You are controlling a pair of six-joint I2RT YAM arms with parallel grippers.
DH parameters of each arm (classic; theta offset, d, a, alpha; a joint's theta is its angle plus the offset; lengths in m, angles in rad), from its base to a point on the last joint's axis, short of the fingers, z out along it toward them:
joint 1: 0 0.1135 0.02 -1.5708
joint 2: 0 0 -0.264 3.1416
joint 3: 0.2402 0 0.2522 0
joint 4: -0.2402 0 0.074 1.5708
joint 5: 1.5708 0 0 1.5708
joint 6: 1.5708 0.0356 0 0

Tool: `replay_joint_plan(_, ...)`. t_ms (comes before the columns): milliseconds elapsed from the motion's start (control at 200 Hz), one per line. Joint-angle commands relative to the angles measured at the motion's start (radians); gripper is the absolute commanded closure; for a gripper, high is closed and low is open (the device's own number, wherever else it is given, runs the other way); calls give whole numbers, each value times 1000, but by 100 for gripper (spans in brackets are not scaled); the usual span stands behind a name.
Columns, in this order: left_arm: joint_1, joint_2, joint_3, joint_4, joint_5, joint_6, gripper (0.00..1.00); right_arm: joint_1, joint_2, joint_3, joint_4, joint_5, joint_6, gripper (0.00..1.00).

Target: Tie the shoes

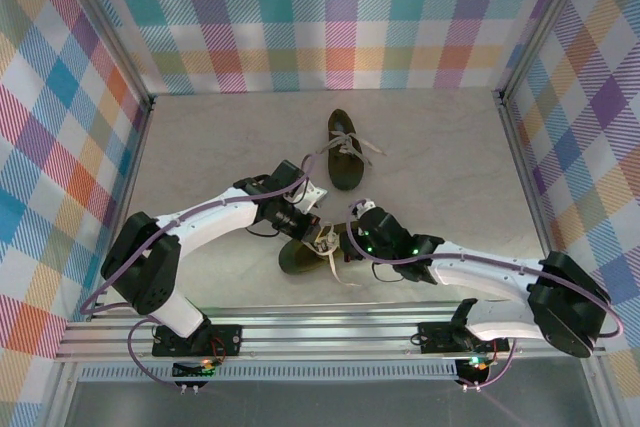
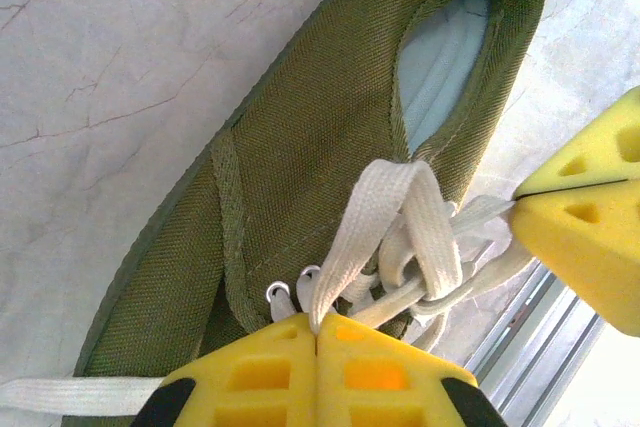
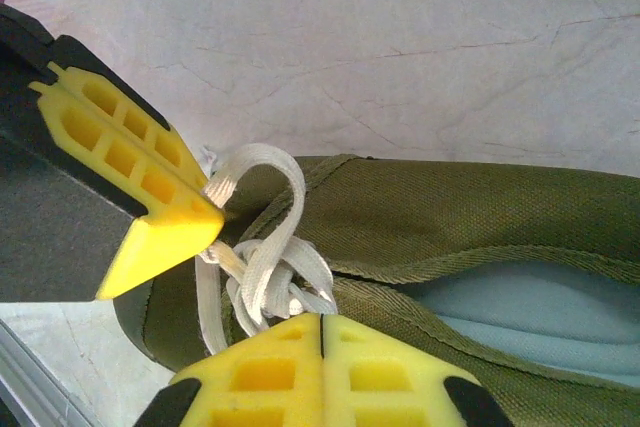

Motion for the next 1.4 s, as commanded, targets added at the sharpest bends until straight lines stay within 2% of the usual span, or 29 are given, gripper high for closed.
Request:
replay_joint_plan(0, 7, -28, -10, 12, -16, -10, 100, -6, -20, 26, -52, 33, -24, 100)
replay_joint_plan(290, 14, -32, -12, 7, -32, -15, 100, -6, 3, 62, -159, 111, -27, 100)
replay_joint_plan(505, 15, -41, -16, 12, -24, -14, 100, -6, 85, 100, -178, 95, -36, 100)
replay_joint_plan(610, 14, -40, -18, 24, 31, -4, 100, -7, 118, 115, -168, 70, -42, 100)
replay_joint_plan(815, 5, -25, -23, 42, 75, -1, 100, -6, 116, 117, -138, 37, -48, 82)
replay_joint_plan(1030, 4, -19, -24, 46, 71, -4, 100, -6, -14, 73, -119, 55, -55, 62)
replay_joint_plan(1075, 4, -21, -23, 47, 68, -3, 100, -6, -31, 68, -111, 43, -56, 61)
replay_joint_plan(1145, 4, -23, -24, 49, 62, -5, 100, -6, -33, 69, -102, 14, -51, 65)
replay_joint_plan(1200, 4, -22, -25, 52, 60, -8, 100, -6, -23, 73, -92, -4, -39, 78)
replay_joint_plan(1275, 4, -21, -27, 52, 55, -10, 100, -6, 3, 80, -79, -25, -22, 88)
replay_joint_plan(1395, 4, -23, -29, 51, 54, -11, 100, -6, 53, 88, -56, -56, 0, 95)
